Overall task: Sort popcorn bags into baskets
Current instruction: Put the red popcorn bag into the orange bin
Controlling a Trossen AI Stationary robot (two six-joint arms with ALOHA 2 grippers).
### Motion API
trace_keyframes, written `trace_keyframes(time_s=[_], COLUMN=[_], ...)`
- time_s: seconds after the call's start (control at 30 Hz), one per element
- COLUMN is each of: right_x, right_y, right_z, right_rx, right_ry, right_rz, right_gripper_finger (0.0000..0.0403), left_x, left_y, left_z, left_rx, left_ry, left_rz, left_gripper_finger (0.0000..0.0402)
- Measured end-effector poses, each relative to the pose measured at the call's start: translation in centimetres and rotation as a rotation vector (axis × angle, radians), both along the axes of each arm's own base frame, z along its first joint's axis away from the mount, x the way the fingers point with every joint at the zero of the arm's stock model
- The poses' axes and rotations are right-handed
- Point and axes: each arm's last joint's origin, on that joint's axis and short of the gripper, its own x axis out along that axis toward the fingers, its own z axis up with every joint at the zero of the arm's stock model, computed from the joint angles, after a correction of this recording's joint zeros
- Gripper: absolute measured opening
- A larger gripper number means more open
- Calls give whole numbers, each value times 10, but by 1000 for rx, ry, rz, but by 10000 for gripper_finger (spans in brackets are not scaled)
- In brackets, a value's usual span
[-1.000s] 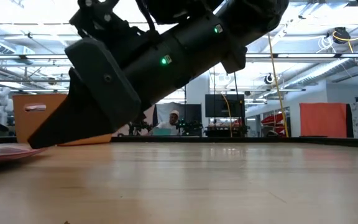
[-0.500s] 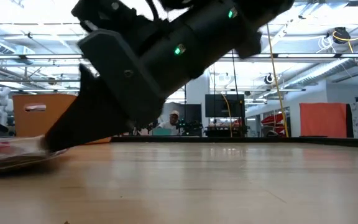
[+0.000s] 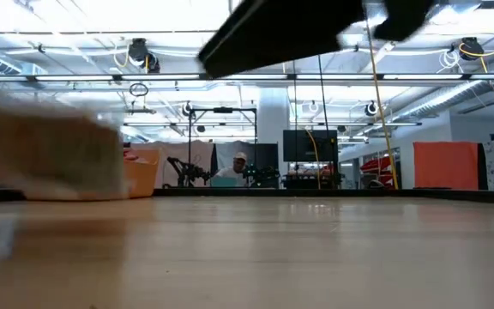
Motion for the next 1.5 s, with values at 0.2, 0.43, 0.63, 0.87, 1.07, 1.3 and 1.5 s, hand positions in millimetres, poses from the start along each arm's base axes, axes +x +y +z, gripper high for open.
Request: trace_keyframes(time_s=[0.2, 0.43, 0.63, 0.87, 1.07, 1.3, 1.5], right_x=[-44, -62, -55, -49, -49, -49, -52], right_y=[1, 4, 6, -1, -1, -2, 0], right_z=[-33, -44, -36, -35, -35, -35, -35], right_rx=[21, -97, -230, -249, -253, -260, -320], right_ry=[-232, -482, -483, -480, -482, -479, -471], right_rz=[130, 196, 226, 217, 214, 194, 129], right_gripper_finger=[185, 235, 251, 192, 102, 27, 30], left_x=[6, 28, 59, 85, 94, 98, 97], left_y=[-3, 1, 9, 18, 25, 28, 28], left_z=[31, 53, 62, 72, 73, 74, 74], left_rx=[-11, -31, -18, 9, -32, -222, -386], left_ry=[-185, -264, -290, -337, -355, -444, -544], left_rz=[-30, -81, -142, -199, -172, -11, 149], left_gripper_finger=[1, 3, 2, 3, 15, 40, 102])
